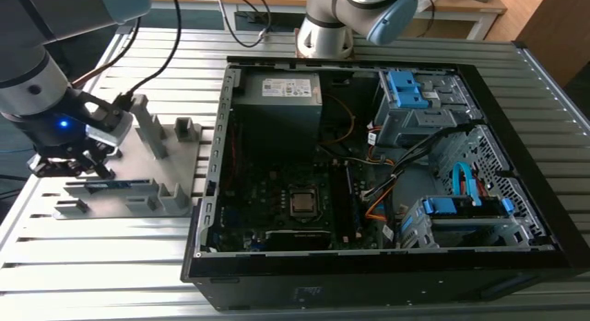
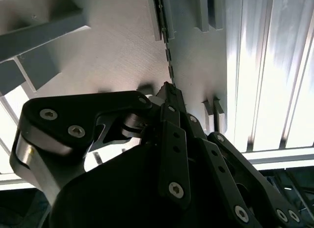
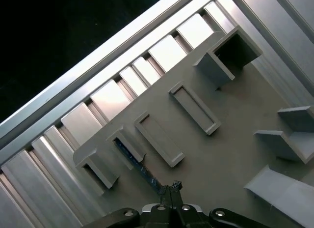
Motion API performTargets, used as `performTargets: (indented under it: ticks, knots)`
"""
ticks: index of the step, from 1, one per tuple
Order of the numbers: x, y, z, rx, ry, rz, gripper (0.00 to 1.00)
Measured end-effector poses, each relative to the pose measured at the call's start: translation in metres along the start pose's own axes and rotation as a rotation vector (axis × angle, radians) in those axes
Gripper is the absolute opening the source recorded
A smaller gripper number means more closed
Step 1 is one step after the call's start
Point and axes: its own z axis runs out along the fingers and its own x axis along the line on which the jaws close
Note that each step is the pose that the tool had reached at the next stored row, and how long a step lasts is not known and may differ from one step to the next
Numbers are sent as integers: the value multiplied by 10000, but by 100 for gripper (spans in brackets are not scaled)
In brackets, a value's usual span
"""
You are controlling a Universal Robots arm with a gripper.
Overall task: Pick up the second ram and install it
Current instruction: 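Pick up the second ram and move it above second insertion slot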
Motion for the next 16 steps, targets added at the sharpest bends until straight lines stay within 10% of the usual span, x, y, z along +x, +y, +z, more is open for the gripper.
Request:
performTargets:
  ticks: [16]
  knots:
    - [0, 0, 0, -32, 63, -1464, 10]
